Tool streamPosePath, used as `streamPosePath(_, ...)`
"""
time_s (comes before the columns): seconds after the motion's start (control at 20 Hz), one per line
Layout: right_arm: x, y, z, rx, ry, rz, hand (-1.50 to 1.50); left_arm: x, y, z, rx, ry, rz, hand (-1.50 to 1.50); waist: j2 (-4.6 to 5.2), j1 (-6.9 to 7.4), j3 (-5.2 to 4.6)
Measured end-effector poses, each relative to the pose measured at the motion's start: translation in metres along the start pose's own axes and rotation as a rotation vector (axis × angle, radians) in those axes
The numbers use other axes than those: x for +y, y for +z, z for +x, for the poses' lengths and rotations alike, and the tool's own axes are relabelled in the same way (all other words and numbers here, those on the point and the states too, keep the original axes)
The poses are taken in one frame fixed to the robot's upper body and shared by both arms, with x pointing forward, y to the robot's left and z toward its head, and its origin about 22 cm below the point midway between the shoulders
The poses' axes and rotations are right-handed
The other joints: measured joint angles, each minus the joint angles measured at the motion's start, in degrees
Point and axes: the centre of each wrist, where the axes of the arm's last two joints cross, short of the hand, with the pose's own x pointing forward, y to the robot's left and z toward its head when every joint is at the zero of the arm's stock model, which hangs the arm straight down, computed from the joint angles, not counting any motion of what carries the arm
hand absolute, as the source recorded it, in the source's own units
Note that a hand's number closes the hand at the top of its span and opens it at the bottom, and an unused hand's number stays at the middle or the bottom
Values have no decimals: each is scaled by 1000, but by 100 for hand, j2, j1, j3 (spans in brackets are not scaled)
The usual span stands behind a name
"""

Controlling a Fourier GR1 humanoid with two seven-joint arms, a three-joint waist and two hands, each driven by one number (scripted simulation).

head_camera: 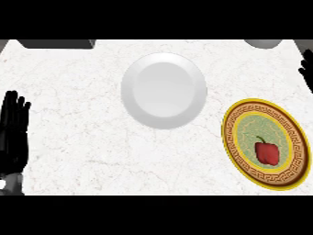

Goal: Pick the bell pepper from the plate and place it in the plate

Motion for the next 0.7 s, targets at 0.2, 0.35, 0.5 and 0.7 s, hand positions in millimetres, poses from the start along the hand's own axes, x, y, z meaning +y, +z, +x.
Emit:
streamPosePath(0.2, 7, 6, 8, -112, -155, 148, 150, -2, 8, -15, 100, -47, -34, 0, -80, -82, 96)
streamPosePath(0.35, 5, 10, 23, -253, -164, 267, 150, -3, 16, -27, 194, -92, -72, 0, -111, -226, 104)
streamPosePath(0.5, -20, 15, 42, -401, 163, 218, 150, -5, 26, -37, 270, -105, -103, 0, -131, -360, 106)
streamPosePath(0.7, -7, 39, -21, -435, 48, 135, -150, -13, 29, -40, 330, -117, -141, 0, -96, -373, 162)
